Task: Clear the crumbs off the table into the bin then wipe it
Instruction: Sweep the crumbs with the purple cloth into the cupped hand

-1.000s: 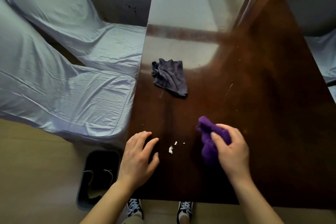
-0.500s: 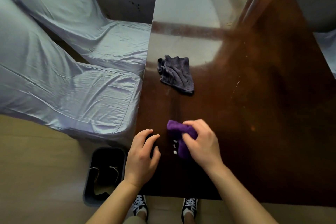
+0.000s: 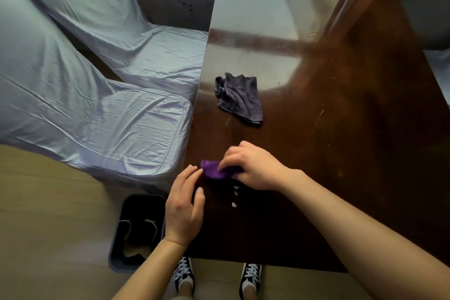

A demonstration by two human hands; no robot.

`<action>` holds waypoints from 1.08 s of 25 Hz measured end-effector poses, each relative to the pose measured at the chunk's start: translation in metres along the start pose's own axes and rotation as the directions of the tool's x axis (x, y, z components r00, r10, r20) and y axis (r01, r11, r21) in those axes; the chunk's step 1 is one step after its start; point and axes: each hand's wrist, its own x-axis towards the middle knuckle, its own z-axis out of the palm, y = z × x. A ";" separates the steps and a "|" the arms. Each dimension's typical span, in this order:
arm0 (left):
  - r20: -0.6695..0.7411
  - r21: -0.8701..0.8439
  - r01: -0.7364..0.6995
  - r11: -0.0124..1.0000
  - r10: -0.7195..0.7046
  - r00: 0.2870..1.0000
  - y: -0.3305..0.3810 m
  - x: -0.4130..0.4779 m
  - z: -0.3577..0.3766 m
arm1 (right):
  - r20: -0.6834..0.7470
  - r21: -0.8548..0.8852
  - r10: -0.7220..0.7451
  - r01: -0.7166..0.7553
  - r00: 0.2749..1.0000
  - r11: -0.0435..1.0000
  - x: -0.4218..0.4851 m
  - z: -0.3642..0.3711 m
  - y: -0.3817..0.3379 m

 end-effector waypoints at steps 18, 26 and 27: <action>0.202 -0.852 0.442 0.279 -0.605 0.770 -0.033 -0.007 -0.019 | -0.351 0.579 0.657 -0.397 0.667 0.712 -0.065 0.088 -0.062; 0.305 -0.921 0.390 -0.007 -0.636 0.709 -0.037 -0.004 -0.025 | -0.377 0.616 0.741 -0.447 0.555 0.648 -0.070 0.060 -0.034; 0.311 -0.921 0.389 -0.017 -0.631 0.710 -0.037 -0.005 -0.025 | -0.376 0.574 0.720 -0.463 0.583 0.675 -0.064 0.059 -0.034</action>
